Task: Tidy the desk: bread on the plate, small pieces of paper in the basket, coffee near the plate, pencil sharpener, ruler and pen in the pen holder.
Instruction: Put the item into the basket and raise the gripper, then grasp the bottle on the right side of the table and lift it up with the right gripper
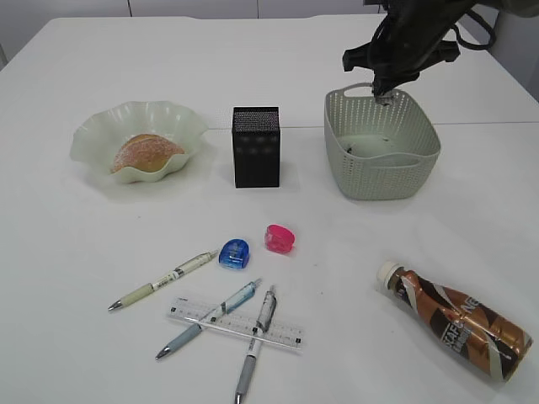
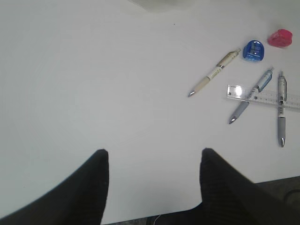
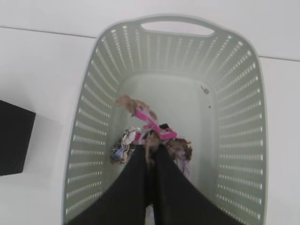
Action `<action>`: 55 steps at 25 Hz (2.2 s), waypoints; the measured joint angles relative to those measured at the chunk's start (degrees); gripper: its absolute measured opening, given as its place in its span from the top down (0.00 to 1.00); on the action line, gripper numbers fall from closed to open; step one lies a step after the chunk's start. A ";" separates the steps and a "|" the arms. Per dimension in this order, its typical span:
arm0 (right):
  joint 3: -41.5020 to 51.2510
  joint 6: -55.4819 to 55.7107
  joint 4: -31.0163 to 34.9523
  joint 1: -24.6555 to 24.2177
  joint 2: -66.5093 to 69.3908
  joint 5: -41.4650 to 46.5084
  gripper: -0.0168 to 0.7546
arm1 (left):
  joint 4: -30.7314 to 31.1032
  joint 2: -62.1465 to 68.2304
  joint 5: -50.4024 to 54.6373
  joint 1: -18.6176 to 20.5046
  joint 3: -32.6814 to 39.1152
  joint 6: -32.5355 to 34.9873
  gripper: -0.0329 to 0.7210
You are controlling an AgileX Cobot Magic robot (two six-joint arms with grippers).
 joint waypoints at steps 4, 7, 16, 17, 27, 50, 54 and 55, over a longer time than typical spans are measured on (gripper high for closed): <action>0.00 0.00 -0.22 0.00 0.00 -1.05 0.96 | 0.00 0.00 0.00 0.00 0.00 -0.20 0.36; 0.00 0.34 -0.43 0.00 0.00 -1.10 0.88 | 0.00 0.00 0.00 0.00 0.00 -0.33 0.36; 0.00 3.13 -0.81 -0.13 0.00 -1.18 0.36 | 0.09 0.00 0.00 0.00 0.00 -0.33 0.37; 0.00 3.14 -0.81 -0.13 0.00 -1.18 0.34 | 0.09 0.00 0.00 0.00 0.00 -0.33 0.37; -0.53 3.43 -0.90 -0.13 0.00 1.72 0.32 | 0.09 0.00 0.00 0.00 0.00 -0.36 0.37; -0.90 -0.31 5.32 -0.17 -6.00 18.59 0.32 | 0.09 0.00 0.00 0.00 0.00 -0.36 0.37; 2.66 -1.61 6.20 -0.17 -11.69 18.59 0.33 | 0.09 0.00 0.00 0.00 0.00 -0.36 0.37; 4.34 -1.73 6.20 -0.17 -13.27 18.59 0.33 | 0.09 0.00 0.00 0.00 0.00 -0.36 0.37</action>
